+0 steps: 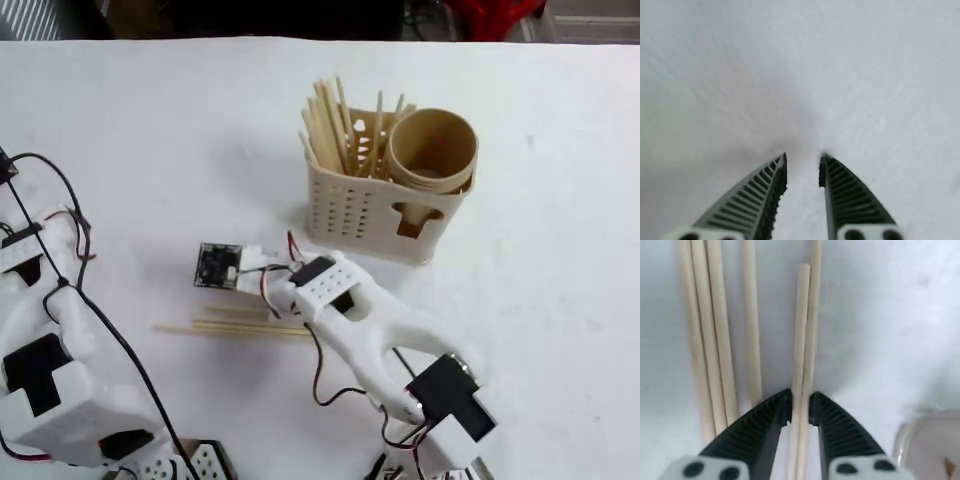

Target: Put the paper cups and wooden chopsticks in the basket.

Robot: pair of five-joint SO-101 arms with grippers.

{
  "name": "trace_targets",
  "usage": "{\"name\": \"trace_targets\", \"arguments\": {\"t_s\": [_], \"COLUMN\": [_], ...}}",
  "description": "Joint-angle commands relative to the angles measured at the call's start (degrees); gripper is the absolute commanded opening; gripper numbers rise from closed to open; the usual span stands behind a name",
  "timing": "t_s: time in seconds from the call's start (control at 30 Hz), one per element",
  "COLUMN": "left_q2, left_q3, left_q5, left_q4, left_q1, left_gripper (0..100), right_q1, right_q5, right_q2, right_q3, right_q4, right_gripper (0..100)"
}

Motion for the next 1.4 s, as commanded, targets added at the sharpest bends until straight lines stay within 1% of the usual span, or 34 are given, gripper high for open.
{"name": "trace_targets", "arguments": {"t_s": [0.0, 0.17, 0.3, 0.43, 0.6, 0.67, 0.83, 0.9, 0.97, 1.07, 1.13, 1.23, 1.37], "left_q2": [-0.66, -0.66, -0.66, -0.66, -0.66, -0.66, -0.66, -0.66, -0.66, -0.66, -0.66, -0.66, -0.66], "left_q3": [-2.37, -2.37, -2.37, -2.37, -2.37, -2.37, -2.37, -2.37, -2.37, -2.46, -2.55, -2.55, -2.37], "left_q5": [-0.7, -0.7, -0.7, -0.7, -0.7, -0.7, -0.7, -0.7, -0.7, -0.7, -0.7, -0.7, -0.7], "left_q4": [0.62, 0.62, 0.62, 0.62, 0.62, 0.62, 0.62, 0.62, 0.62, 0.62, 0.35, 0.35, 0.26], "left_q1": [-0.4, -0.4, -0.4, -0.4, -0.4, -0.4, -0.4, -0.4, -0.4, -0.4, -0.22, -0.13, -0.13], "left_gripper": [12, 12, 12, 12, 12, 12, 12, 12, 12, 12, 12, 12, 12], "right_q1": [0.75, 1.1, 2.15, 2.68, -0.31, -0.92, -1.27, -2.07, -2.33, -2.33, -3.47, -7.34, -12.18], "right_q5": [0.44, 0.09, -4.84, -7.38, -7.38, -7.3, -7.3, -7.21, -7.38, -7.3, -7.3, -7.21, -1.49], "right_q2": [-0.92, -6.55, -14.29, -21.67, -26.59, -25.71, -20.53, -19.56, -19.65, -22.37, -25.27, -26.95, -26.86], "right_q3": [-1.67, -1.58, -1.49, -0.7, 4.04, 4.75, 4.75, 4.92, 5.1, 4.92, 5.01, 6.51, 10.9], "right_q4": [1.89, 5.49, 8.4, 10.51, 10.33, 9.8, 9.27, 9.54, 9.63, 15.43, 19.21, 20.0, 18.77], "right_gripper": [1.5, 1.6, 1.6, 1.6, 2.1, 4.6, 14.6, 16.3, 16.2, 15.4, 11.6, 5.5, 8.0]}}
